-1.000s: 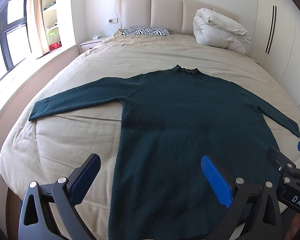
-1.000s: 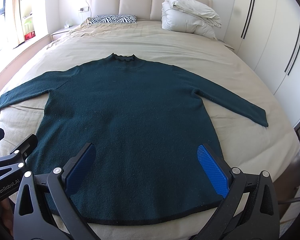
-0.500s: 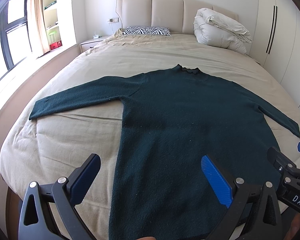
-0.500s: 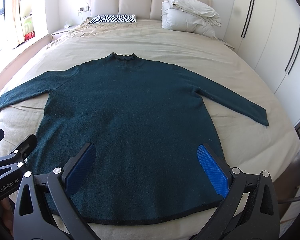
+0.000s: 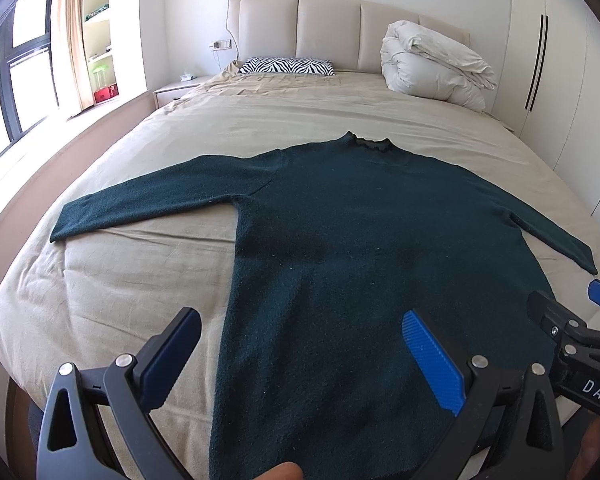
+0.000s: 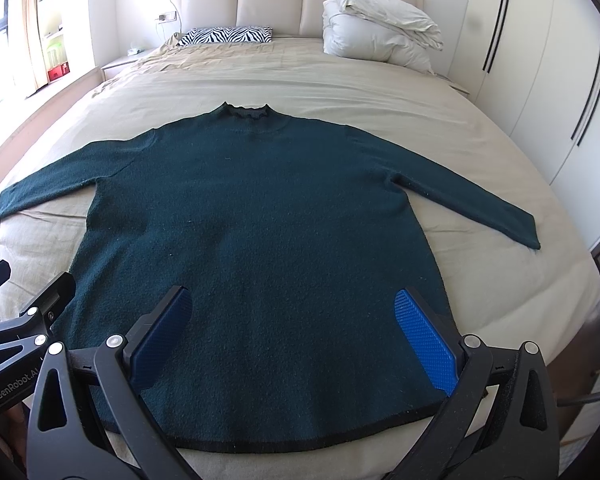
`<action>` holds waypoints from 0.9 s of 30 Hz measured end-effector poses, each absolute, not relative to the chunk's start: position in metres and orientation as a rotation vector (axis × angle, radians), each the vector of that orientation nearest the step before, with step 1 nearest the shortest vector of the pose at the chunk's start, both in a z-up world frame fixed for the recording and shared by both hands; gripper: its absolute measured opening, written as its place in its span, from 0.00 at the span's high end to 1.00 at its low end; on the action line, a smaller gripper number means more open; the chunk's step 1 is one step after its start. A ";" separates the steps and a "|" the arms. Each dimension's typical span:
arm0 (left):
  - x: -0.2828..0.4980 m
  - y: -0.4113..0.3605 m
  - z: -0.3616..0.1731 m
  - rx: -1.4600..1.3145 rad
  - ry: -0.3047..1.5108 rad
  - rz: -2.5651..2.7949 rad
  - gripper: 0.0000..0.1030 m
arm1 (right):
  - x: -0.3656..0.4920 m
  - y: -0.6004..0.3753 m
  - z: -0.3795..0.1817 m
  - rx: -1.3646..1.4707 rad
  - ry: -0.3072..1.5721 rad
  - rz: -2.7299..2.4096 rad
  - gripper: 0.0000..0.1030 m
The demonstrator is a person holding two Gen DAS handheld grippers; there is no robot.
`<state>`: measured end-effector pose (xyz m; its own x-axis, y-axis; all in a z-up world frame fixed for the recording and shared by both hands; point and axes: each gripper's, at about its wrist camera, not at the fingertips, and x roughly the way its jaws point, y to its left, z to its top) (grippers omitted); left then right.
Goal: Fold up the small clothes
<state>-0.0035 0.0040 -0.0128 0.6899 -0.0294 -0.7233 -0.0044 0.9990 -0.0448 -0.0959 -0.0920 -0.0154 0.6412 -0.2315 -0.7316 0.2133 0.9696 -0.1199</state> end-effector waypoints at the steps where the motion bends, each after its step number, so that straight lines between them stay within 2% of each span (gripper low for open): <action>1: -0.002 0.005 -0.014 -0.052 0.813 -0.017 0.00 | -0.095 -0.093 -0.015 -0.022 0.839 -0.254 0.00; 5: 0.004 0.010 -0.021 -0.099 0.842 -0.054 0.00 | -0.090 -0.097 -0.017 -0.017 0.845 -0.250 0.00; 11: 0.020 0.037 -0.034 -0.312 0.885 -0.187 0.00 | -0.080 -0.100 -0.022 -0.009 0.858 -0.241 0.00; 15: 0.033 0.063 -0.038 -0.472 0.822 -0.336 0.00 | -0.068 -0.101 -0.024 0.011 0.855 -0.224 0.00; 19: 0.052 0.087 -0.050 -0.537 0.973 -0.268 0.00 | -0.056 -0.097 -0.026 0.021 0.854 -0.191 0.00; 24: 0.067 0.175 -0.051 -0.736 0.825 -0.132 0.00 | -0.040 -0.088 -0.024 0.023 0.835 -0.145 0.00; 27: 0.081 0.248 -0.063 -0.947 0.724 -0.057 0.01 | -0.030 -0.086 -0.023 0.046 0.830 -0.116 0.00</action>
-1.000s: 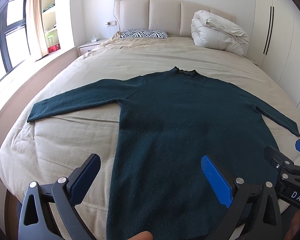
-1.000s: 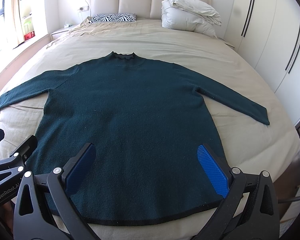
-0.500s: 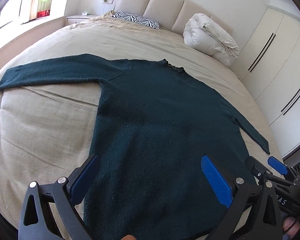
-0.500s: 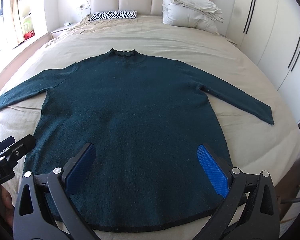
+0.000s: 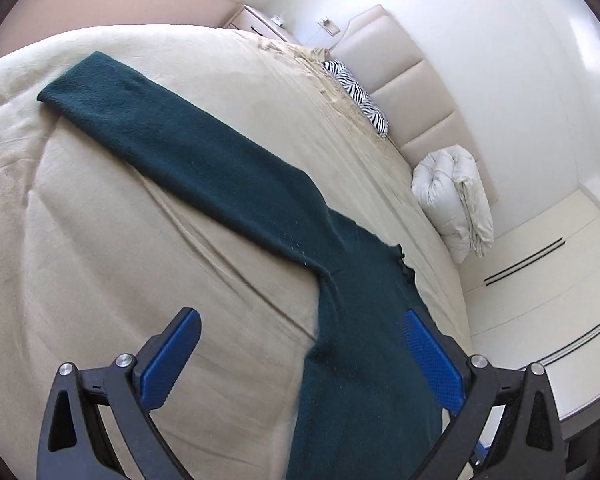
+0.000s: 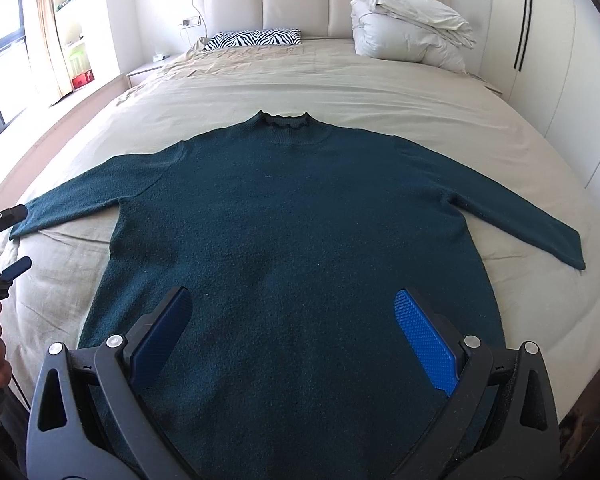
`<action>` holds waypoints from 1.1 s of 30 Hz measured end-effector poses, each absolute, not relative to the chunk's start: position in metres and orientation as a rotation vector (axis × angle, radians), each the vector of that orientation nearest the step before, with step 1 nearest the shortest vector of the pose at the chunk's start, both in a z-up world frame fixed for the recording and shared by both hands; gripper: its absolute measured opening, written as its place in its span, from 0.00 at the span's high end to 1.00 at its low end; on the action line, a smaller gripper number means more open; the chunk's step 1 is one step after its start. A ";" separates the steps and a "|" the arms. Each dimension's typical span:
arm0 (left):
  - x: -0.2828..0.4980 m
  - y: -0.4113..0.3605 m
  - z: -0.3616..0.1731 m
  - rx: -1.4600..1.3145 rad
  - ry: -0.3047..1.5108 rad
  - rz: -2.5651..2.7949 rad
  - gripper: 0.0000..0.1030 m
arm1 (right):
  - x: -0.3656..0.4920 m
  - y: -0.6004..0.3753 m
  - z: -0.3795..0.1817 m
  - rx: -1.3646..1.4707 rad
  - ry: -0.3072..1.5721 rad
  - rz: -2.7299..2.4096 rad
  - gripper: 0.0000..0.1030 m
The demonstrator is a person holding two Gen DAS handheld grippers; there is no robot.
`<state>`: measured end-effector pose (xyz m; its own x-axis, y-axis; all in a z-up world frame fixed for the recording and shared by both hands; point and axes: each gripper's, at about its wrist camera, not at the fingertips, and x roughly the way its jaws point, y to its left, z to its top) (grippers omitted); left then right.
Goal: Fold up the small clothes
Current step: 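Grasp the cuff of a sweater sleeve with the left tool, then lift the sleeve with the left tool and lay it across the sweater body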
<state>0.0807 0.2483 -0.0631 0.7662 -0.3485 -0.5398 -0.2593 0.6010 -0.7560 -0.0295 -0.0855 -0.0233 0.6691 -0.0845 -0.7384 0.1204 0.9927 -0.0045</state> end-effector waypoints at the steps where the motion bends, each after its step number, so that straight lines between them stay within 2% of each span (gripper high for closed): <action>1: 0.083 0.273 -0.069 -1.020 0.681 -0.021 0.01 | -0.025 -0.084 -0.023 0.059 0.830 -0.103 0.00; 2: 0.085 0.295 -0.074 -1.082 0.648 0.025 0.02 | -0.021 -0.083 -0.024 0.077 0.830 -0.091 0.00; 6: 0.095 0.363 -0.101 -1.302 0.542 0.141 0.16 | -0.002 -0.079 -0.028 0.157 0.841 -0.035 0.00; 9: 0.104 0.385 -0.111 -1.361 0.505 0.201 0.17 | 0.011 -0.073 -0.034 0.202 0.856 -0.001 0.00; 12: 0.113 0.401 -0.126 -1.439 0.477 0.229 0.25 | 0.020 -0.070 -0.040 0.233 0.859 0.015 0.01; 14: 0.119 0.408 -0.138 -1.481 0.464 0.252 0.33 | 0.025 -0.070 -0.043 0.247 0.861 0.019 0.03; 16: 0.127 0.412 -0.144 -1.484 0.479 0.267 0.47 | 0.027 -0.072 -0.047 0.261 0.862 0.023 0.07; 19: 0.129 0.413 -0.148 -1.515 0.491 0.296 0.53 | 0.031 -0.080 -0.053 0.288 0.876 0.014 0.07; 20: 0.124 0.411 -0.147 -1.535 0.489 0.313 0.53 | 0.030 -0.085 -0.055 0.303 0.881 0.008 0.07; 21: 0.117 0.406 -0.146 -1.552 0.470 0.332 0.47 | 0.030 -0.089 -0.056 0.316 0.884 0.001 0.07; 22: 0.109 0.403 -0.143 -1.550 0.440 0.353 0.33 | 0.030 -0.093 -0.059 0.329 0.886 -0.004 0.07; 25: 0.104 0.398 -0.133 -1.478 0.407 0.397 0.15 | 0.032 -0.099 -0.065 0.347 0.891 -0.014 0.07; 29: 0.124 0.404 -0.140 -1.495 0.375 0.358 0.15 | 0.029 -0.103 -0.066 0.355 0.884 -0.008 0.07; 30: 0.127 0.407 -0.141 -1.501 0.372 0.345 0.23 | 0.028 -0.104 -0.066 0.357 0.878 -0.008 0.07; 31: 0.133 0.410 -0.142 -1.505 0.376 0.334 0.39 | 0.026 -0.105 -0.066 0.359 0.873 -0.011 0.07; 32: 0.138 0.412 -0.145 -1.513 0.383 0.318 0.48 | 0.024 -0.106 -0.065 0.362 0.870 -0.013 0.07; 33: 0.141 0.414 -0.148 -1.522 0.392 0.306 0.64 | 0.024 -0.108 -0.066 0.365 0.869 -0.013 0.07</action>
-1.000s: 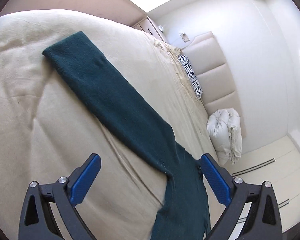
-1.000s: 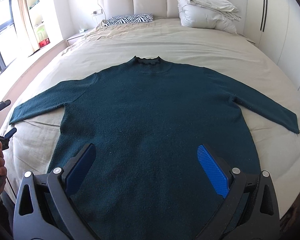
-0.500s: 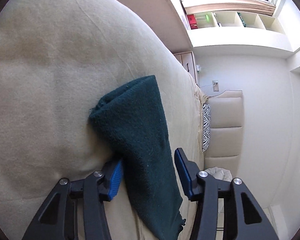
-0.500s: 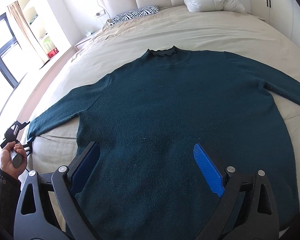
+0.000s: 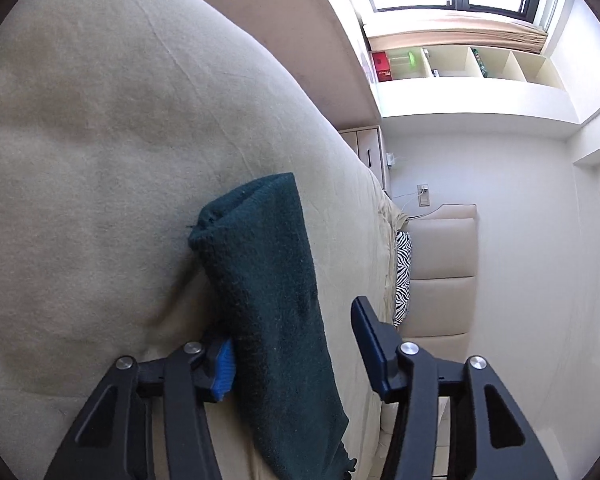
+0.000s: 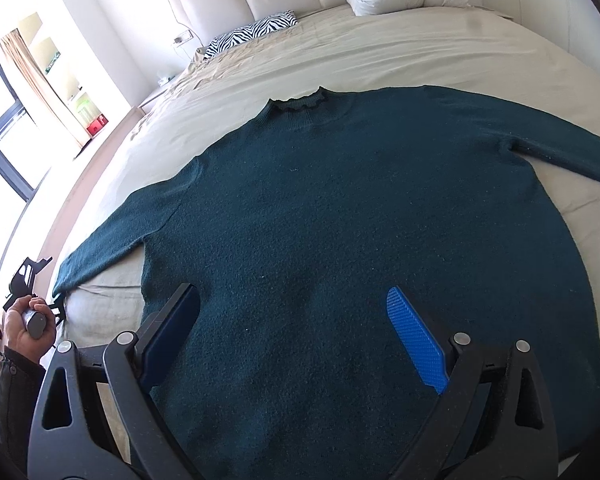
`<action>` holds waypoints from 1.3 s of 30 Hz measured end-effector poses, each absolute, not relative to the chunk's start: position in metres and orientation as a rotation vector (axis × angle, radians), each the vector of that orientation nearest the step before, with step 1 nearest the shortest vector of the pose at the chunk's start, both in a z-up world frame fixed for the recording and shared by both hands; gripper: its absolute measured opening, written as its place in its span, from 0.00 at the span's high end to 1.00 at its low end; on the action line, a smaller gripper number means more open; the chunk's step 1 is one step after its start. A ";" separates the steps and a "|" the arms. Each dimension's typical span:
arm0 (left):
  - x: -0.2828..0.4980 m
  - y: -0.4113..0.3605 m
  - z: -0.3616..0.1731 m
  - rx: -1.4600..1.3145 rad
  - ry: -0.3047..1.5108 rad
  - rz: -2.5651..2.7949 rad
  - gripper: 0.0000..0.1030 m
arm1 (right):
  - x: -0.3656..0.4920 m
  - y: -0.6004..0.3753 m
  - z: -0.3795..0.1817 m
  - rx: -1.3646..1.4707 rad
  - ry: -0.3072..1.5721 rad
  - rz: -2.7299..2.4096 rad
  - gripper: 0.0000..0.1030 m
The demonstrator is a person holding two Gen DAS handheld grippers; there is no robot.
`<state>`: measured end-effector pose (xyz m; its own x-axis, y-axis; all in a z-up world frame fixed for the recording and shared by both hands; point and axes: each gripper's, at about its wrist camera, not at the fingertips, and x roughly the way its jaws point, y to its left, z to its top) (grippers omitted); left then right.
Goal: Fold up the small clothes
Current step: 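Lift the sleeve with the left tool and lay it across the sweater body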
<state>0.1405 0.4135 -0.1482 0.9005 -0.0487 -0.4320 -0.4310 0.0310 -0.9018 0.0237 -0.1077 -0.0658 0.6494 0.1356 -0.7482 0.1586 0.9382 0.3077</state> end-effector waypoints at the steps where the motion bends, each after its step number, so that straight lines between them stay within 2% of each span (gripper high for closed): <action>1: 0.144 0.414 -0.150 -1.525 0.407 0.310 0.77 | 0.023 -0.110 -0.066 0.367 0.869 -0.014 0.07; 3: 0.148 0.413 -0.149 -1.493 0.437 0.324 0.91 | 0.024 -0.112 -0.066 0.370 0.870 -0.016 0.09; 8: 0.185 0.358 -0.078 -1.079 0.517 0.236 0.91 | 0.031 -0.122 -0.072 0.404 0.880 -0.002 0.18; 13: 0.240 0.197 -0.005 -0.404 0.607 0.051 0.91 | 0.046 -0.146 -0.079 0.489 0.884 -0.001 0.25; 15: 0.248 0.118 -0.008 -0.120 0.628 0.000 0.91 | 0.054 -0.161 -0.081 0.548 0.873 0.004 0.25; 17: 0.244 0.052 -0.032 0.112 0.645 -0.024 0.91 | 0.063 -0.176 -0.084 0.621 0.864 0.028 0.25; 21: 0.228 -0.024 -0.088 0.427 0.680 -0.074 0.90 | 0.088 -0.197 -0.098 0.762 0.882 0.123 0.25; 25: 0.205 -0.044 -0.113 0.559 0.669 -0.056 0.89 | 0.131 -0.193 -0.122 0.913 0.948 0.271 0.25; 30: 0.195 -0.041 -0.110 0.559 0.637 -0.033 0.86 | 0.194 -0.155 -0.152 1.055 1.064 0.435 0.25; 33: 0.193 -0.040 -0.109 0.557 0.625 -0.033 0.86 | 0.228 -0.132 -0.167 1.110 1.128 0.496 0.31; 36: 0.194 -0.037 -0.109 0.533 0.624 -0.035 0.86 | 0.254 -0.112 -0.177 1.118 1.178 0.544 0.46; 38: 0.195 -0.034 -0.107 0.509 0.627 -0.040 0.86 | 0.269 -0.101 -0.184 1.099 1.217 0.551 0.66; 39: 0.196 -0.033 -0.107 0.496 0.630 -0.043 0.85 | 0.275 -0.097 -0.186 1.083 1.234 0.551 0.69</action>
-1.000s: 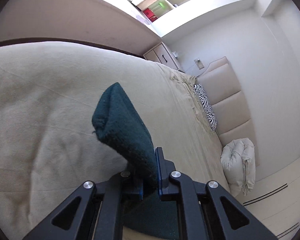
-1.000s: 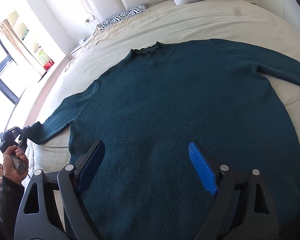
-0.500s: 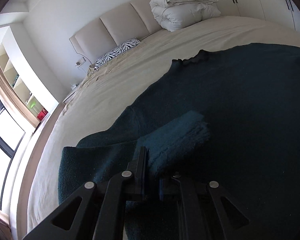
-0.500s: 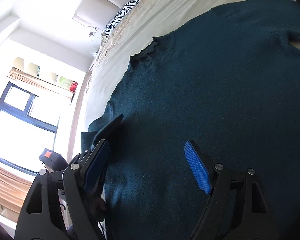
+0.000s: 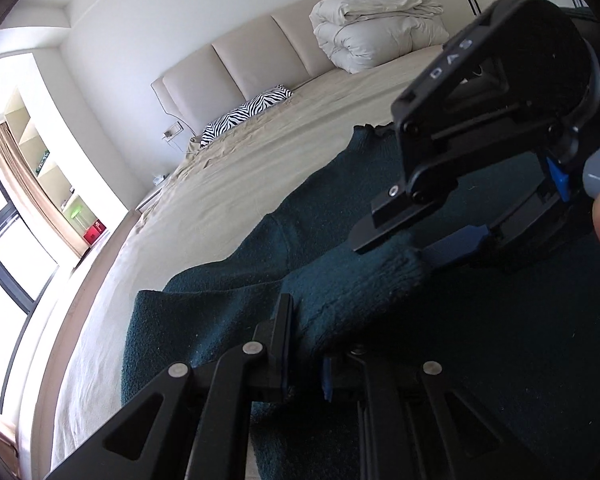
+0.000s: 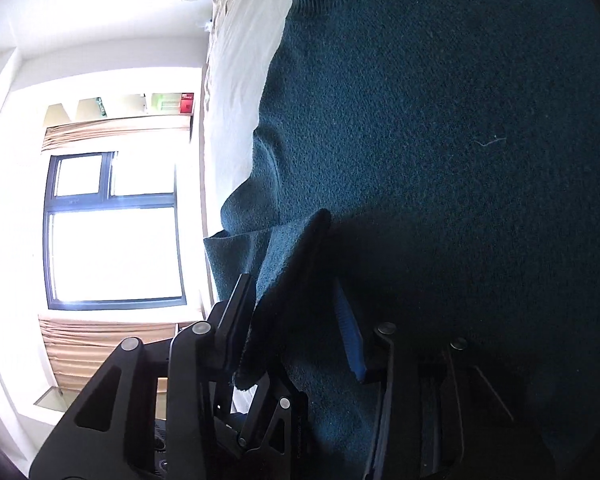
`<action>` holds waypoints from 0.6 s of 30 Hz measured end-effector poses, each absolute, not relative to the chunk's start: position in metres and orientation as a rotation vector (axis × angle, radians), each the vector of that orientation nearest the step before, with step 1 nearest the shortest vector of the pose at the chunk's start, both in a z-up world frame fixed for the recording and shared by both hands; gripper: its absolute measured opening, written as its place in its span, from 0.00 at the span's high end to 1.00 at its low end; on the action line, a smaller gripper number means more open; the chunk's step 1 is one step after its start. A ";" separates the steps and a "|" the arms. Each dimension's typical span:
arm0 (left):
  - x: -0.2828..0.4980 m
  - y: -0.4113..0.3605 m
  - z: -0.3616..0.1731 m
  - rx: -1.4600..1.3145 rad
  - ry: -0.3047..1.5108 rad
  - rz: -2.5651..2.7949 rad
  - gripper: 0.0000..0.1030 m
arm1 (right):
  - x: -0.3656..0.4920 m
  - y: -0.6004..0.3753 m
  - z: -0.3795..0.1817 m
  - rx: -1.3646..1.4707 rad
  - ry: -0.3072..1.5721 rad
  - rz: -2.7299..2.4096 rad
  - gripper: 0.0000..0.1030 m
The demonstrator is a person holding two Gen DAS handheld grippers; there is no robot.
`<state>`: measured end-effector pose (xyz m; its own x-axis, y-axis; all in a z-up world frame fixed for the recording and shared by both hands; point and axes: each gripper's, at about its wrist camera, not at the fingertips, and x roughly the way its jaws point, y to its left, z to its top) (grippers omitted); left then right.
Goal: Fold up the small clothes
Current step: 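Lift the sleeve with the left tool and lay it across the sweater body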
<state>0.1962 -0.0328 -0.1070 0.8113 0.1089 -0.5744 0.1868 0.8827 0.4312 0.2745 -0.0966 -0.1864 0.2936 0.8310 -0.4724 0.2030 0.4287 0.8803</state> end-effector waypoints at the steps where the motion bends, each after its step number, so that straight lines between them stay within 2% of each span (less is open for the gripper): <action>1: 0.197 -0.031 -0.107 0.485 0.637 -0.046 0.82 | 0.279 -0.092 -0.187 1.066 1.242 0.556 0.73; 2: 0.202 -0.032 -0.107 0.474 0.647 -0.050 0.80 | 0.283 -0.088 -0.186 1.038 1.244 0.558 0.85; 3: 0.202 -0.030 -0.106 0.458 0.654 -0.053 0.73 | 0.286 -0.084 -0.182 0.994 1.246 0.558 0.90; 7: 0.195 -0.005 -0.082 0.285 0.658 -0.086 0.48 | 0.289 -0.089 -0.152 0.858 1.170 0.533 0.93; 8: 0.192 0.005 -0.073 0.230 0.646 -0.095 0.47 | 0.287 -0.094 -0.144 0.834 1.145 0.513 0.94; 10: 0.190 0.028 -0.057 0.102 0.644 -0.120 0.47 | 0.290 -0.115 -0.131 0.797 1.106 0.461 0.94; 11: 0.192 0.041 -0.052 0.032 0.652 -0.128 0.50 | 0.293 -0.127 -0.124 0.783 1.091 0.435 0.94; 13: 0.203 0.072 -0.045 -0.113 0.677 -0.133 0.69 | 0.298 -0.150 -0.114 0.746 1.067 0.375 0.94; 18: 0.236 0.136 -0.048 -0.388 0.737 -0.130 0.72 | 0.305 -0.204 -0.102 0.692 1.046 0.250 0.94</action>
